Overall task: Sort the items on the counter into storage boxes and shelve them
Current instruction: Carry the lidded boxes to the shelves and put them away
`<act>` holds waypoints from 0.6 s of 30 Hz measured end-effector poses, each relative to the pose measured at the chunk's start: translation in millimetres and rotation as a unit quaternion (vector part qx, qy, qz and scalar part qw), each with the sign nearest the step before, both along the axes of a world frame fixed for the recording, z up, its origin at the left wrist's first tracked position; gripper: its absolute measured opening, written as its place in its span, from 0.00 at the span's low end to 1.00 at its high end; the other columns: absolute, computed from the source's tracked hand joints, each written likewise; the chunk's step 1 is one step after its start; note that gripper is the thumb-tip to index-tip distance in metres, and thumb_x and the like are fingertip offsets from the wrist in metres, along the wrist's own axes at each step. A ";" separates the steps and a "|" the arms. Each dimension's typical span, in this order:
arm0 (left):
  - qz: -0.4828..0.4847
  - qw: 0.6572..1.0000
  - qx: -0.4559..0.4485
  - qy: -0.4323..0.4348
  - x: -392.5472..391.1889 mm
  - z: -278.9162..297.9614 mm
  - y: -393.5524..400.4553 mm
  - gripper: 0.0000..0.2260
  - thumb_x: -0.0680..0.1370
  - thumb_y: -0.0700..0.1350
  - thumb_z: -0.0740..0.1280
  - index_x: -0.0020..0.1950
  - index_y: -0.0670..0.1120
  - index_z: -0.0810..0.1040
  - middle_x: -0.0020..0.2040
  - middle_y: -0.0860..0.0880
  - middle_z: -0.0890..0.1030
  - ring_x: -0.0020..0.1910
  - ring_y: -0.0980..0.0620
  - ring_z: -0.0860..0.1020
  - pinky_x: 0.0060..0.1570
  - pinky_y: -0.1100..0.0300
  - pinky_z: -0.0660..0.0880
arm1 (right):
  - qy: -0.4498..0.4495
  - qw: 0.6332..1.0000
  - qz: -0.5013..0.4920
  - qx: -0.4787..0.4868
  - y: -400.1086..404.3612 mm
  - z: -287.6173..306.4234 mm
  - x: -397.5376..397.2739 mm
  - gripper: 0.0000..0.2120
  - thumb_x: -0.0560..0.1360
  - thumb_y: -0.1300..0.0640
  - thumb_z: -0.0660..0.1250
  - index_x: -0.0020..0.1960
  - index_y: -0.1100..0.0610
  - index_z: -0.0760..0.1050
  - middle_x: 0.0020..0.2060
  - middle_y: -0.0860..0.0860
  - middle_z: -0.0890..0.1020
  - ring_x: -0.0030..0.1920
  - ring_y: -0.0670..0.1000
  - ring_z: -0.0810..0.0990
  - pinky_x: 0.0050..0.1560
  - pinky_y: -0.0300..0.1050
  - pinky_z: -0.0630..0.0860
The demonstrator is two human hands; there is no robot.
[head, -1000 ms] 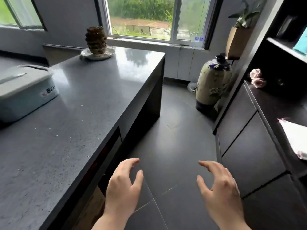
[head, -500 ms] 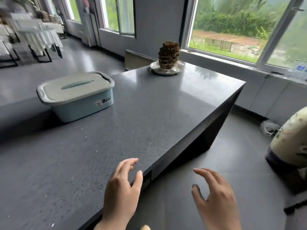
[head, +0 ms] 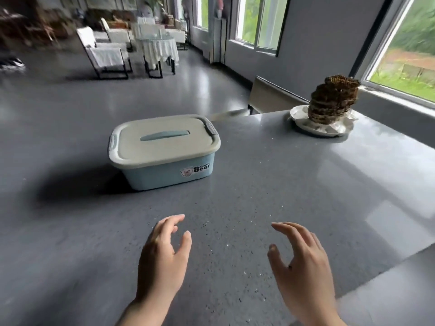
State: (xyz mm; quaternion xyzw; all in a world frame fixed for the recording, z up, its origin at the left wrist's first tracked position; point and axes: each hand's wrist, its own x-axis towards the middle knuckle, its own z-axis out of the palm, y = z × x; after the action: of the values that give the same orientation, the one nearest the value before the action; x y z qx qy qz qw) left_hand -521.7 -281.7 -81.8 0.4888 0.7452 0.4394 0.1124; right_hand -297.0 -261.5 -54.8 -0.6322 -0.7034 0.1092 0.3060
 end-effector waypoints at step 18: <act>0.193 0.980 -0.036 0.021 -187.5 44.7 191.6 0.21 0.75 0.41 0.67 0.68 0.43 0.73 0.72 0.43 0.65 0.71 0.45 0.63 0.70 0.53 0.59 | 0.055 0.982 0.174 -0.047 300.7 17.2 -159.7 0.29 0.72 0.48 0.70 0.70 0.51 0.66 0.65 0.52 0.71 0.65 0.55 0.68 0.59 0.51 0.69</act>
State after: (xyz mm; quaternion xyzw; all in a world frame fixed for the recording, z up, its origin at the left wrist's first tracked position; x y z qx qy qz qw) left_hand -709.1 -90.2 -37.1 0.3401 0.8433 0.4152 0.0278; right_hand -456.7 39.2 -37.6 -0.5067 -0.7788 0.2285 0.2906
